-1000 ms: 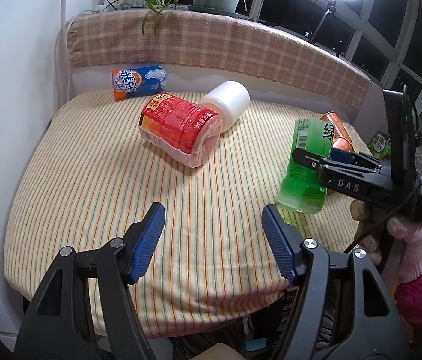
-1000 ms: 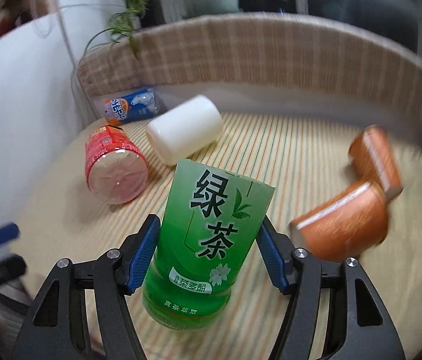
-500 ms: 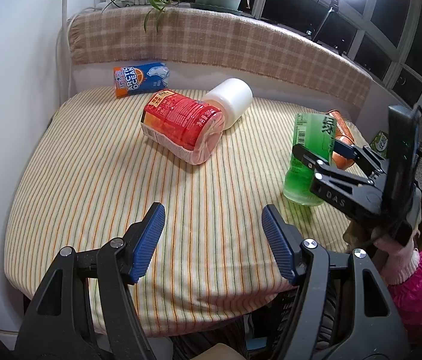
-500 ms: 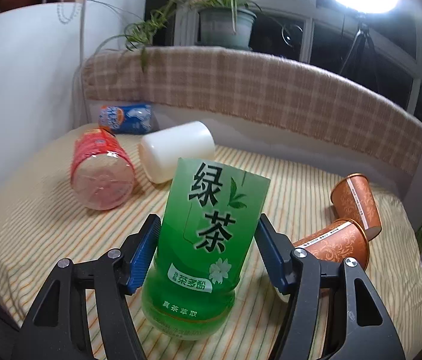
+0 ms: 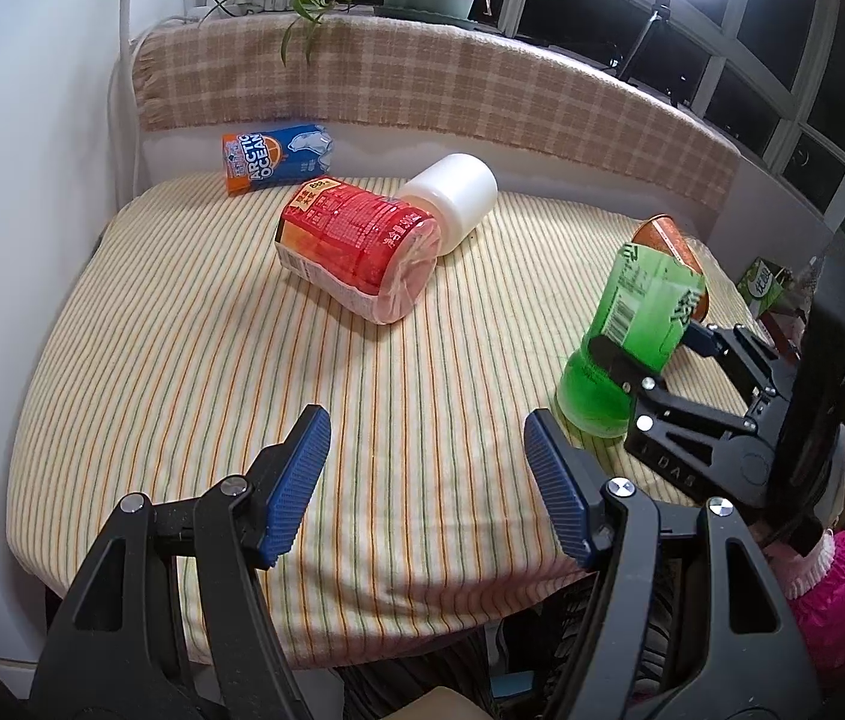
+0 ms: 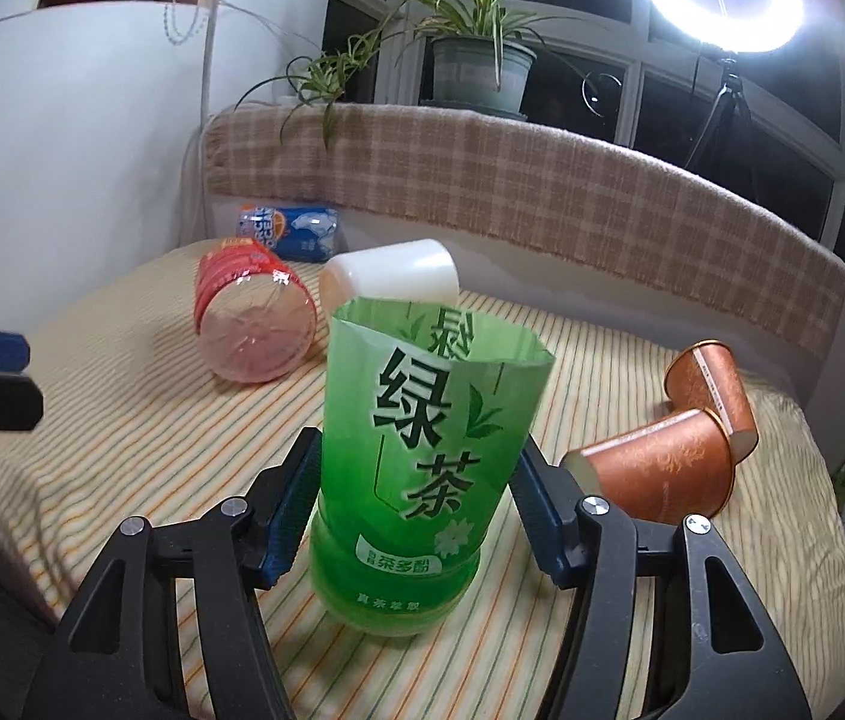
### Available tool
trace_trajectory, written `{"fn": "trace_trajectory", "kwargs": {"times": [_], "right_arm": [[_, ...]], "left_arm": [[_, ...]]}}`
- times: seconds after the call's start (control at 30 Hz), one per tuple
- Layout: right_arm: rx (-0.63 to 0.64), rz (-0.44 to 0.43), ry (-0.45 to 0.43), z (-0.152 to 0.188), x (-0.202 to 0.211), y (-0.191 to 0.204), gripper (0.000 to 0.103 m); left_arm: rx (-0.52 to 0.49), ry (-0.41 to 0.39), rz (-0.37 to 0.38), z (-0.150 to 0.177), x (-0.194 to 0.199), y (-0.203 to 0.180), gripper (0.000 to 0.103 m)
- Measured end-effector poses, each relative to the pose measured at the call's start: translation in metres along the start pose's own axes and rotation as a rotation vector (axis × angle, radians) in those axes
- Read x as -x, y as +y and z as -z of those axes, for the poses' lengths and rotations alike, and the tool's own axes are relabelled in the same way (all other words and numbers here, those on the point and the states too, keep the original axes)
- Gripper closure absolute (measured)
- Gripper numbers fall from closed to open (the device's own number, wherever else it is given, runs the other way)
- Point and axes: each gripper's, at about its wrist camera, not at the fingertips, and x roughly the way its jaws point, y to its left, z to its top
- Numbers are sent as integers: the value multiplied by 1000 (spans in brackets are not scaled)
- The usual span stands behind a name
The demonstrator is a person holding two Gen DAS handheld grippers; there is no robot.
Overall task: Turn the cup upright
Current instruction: 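Lower the green bottle upright onto the table and open the right tool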
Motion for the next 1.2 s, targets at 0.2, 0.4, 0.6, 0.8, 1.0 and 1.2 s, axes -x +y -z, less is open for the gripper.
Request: {"fn": "trace_trajectory", "kwargs": {"times": [0.2, 0.4, 0.6, 0.8, 1.0, 1.2], "right_arm": [[2, -21, 9, 6, 3, 5, 42], [1, -38, 8, 12, 11, 8, 29], [-22, -65, 3, 12, 31, 3, 25], [-64, -79, -4, 18, 57, -8, 25], [-153, -34, -30, 28, 89, -32, 25], [-245, 100, -80, 28, 114, -56, 25]], "left_arm": [[-16, -3, -2, 2, 2, -5, 34], [-37, -11, 3, 3, 4, -13, 34], [-62, -29, 7, 2, 6, -22, 34], [-78, -63, 8, 1, 7, -30, 34], [-99, -220, -13, 1, 23, -40, 20], [-124, -358, -41, 4, 39, -54, 17]]}}
